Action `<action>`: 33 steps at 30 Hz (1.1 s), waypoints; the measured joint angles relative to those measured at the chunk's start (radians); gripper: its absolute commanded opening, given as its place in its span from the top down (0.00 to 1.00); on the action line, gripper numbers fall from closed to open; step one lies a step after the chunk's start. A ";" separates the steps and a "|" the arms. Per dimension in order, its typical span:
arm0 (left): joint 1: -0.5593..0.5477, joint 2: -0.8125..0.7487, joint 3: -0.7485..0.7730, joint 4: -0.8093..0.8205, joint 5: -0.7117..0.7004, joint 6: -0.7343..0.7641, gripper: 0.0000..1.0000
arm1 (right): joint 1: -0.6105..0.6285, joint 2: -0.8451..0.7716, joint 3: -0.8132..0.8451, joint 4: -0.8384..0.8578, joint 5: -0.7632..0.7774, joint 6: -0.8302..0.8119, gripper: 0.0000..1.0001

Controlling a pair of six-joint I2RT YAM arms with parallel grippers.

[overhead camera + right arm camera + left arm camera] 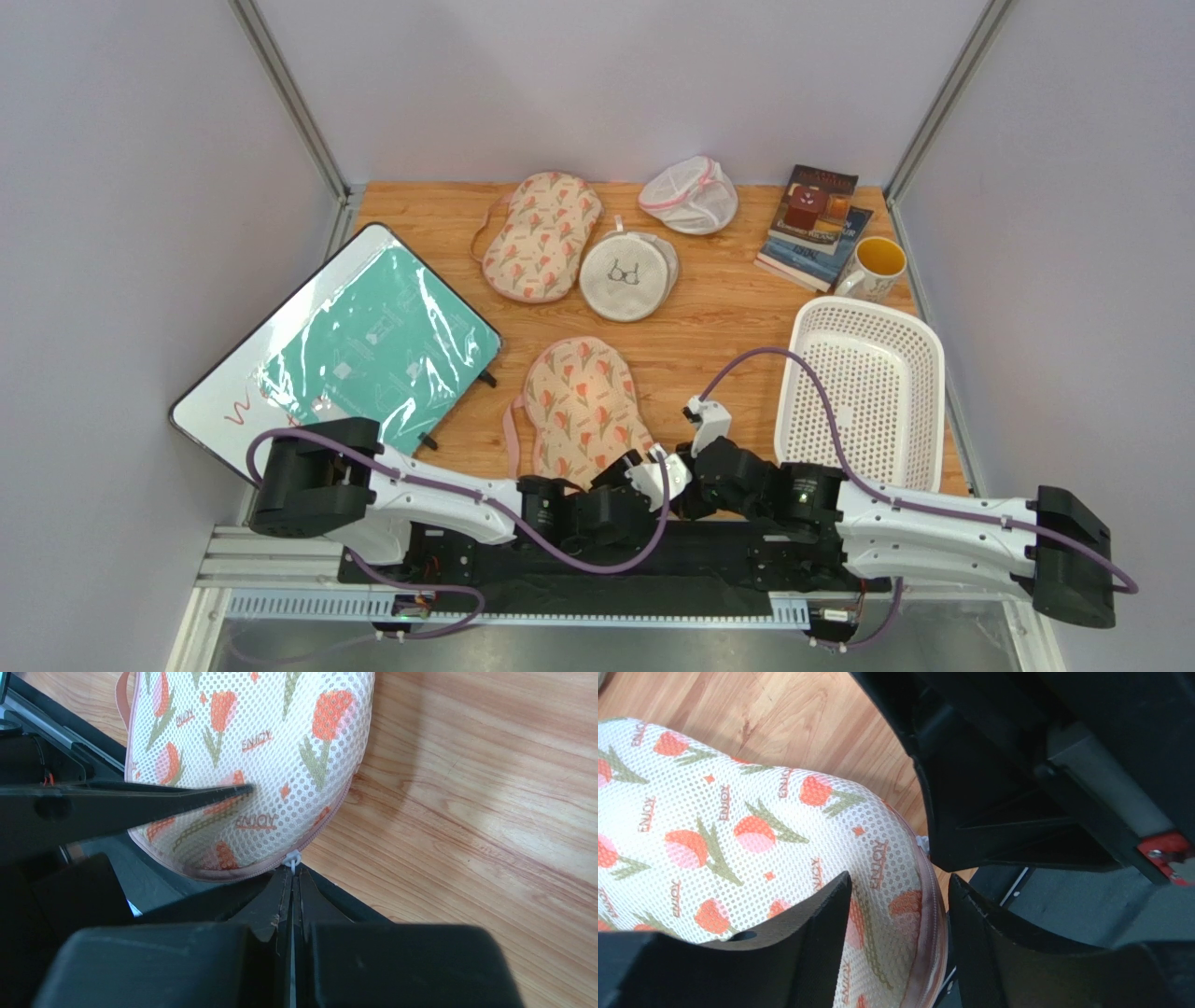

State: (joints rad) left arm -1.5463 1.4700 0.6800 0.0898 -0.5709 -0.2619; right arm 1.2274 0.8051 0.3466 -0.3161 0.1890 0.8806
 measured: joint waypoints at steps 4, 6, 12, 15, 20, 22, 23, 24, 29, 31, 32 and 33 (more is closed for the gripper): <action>0.002 0.006 -0.015 0.008 -0.015 -0.022 0.76 | 0.007 0.000 0.000 0.000 0.001 0.005 1.00; 0.002 0.008 -0.018 0.014 -0.015 -0.035 0.84 | 0.010 0.000 0.000 0.000 0.002 0.005 1.00; 0.002 0.008 -0.021 0.023 -0.018 -0.066 1.00 | 0.013 0.000 0.000 0.003 0.005 0.006 1.00; 0.002 0.007 -0.029 0.030 -0.018 -0.073 1.00 | 0.014 0.000 0.000 -0.002 0.015 0.013 1.00; 0.001 -0.023 -0.072 0.036 -0.021 -0.074 1.00 | 0.014 -0.009 0.000 -0.013 0.038 0.020 1.00; 0.001 -0.053 -0.100 0.040 -0.019 -0.077 1.00 | 0.015 -0.011 0.001 -0.012 0.046 0.022 1.00; 0.001 -0.068 -0.114 0.046 -0.016 -0.077 1.00 | 0.015 -0.012 0.001 -0.012 0.048 0.023 1.00; 0.001 -0.084 -0.128 0.050 -0.013 -0.077 1.00 | 0.015 -0.012 0.001 -0.011 0.049 0.024 1.00; 0.000 -0.168 -0.190 0.063 0.003 -0.081 1.00 | 0.011 -0.003 0.006 -0.007 0.053 0.024 1.00; 0.000 -0.198 -0.209 0.062 0.006 -0.082 1.00 | 0.006 0.002 0.010 -0.006 0.054 0.024 1.00; 0.000 -0.211 -0.217 0.061 0.008 -0.082 1.00 | 0.003 0.004 0.011 -0.006 0.054 0.024 1.00; 0.000 -0.223 -0.223 0.060 0.009 -0.083 1.00 | 0.001 0.006 0.013 -0.005 0.055 0.024 1.00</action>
State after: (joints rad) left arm -1.5459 1.2472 0.4568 0.1501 -0.5617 -0.3447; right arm 1.2285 0.8116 0.3595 -0.3214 0.2436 0.9043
